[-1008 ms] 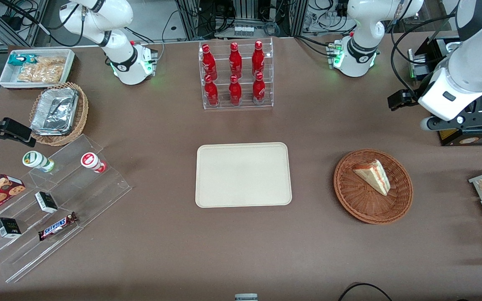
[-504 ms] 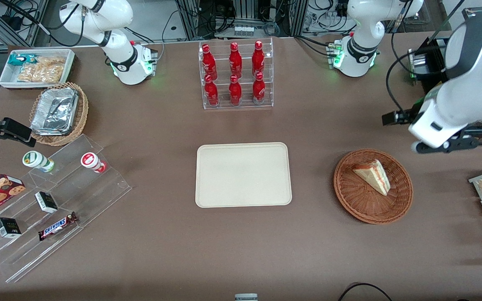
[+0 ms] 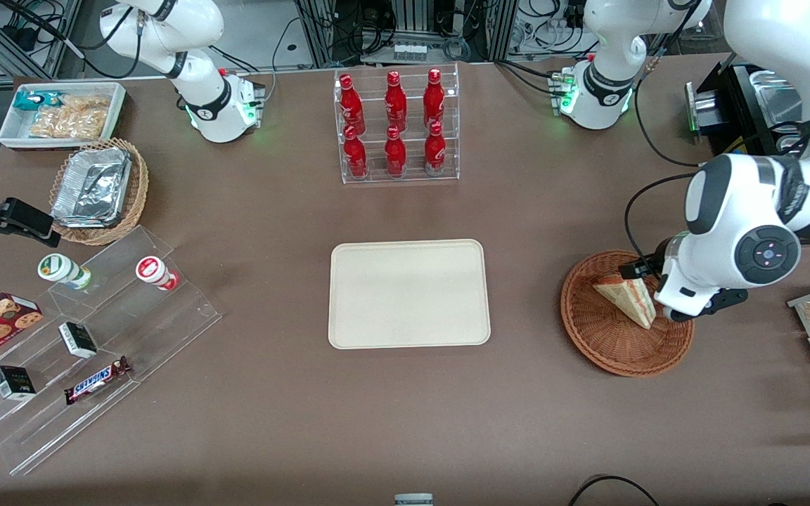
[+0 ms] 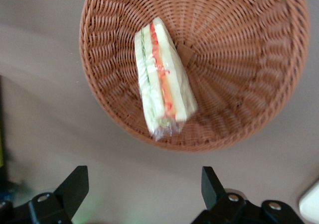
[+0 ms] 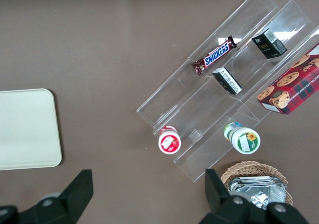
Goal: Place sandwich from basket to tray
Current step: 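Lower the left gripper and close it on the wrapped sandwich, then lift the sandwich with the left gripper and carry it toward the tray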
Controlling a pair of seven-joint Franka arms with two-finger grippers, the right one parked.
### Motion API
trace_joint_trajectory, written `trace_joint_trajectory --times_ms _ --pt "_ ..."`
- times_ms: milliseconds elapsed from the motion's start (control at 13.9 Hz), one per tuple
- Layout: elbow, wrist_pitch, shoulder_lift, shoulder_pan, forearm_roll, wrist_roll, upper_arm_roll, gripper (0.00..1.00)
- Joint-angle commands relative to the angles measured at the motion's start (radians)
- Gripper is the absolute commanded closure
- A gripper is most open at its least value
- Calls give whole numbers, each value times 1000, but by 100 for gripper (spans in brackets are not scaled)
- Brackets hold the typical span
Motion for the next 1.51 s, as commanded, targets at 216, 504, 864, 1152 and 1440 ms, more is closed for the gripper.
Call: trace_joint_trajectory --times_ms 216,504,864,1152,1440 --pt "-263 405 -16 9 6 -208 40 0" --pt "-265 476 26 9 4 -247 40 0" --pt "-270 545 70 4 2 -362 40 55" --pt "-187 410 27 -7 10 -343 30 85" --pt "74 62 19 -27 -1 -342 -131 85"
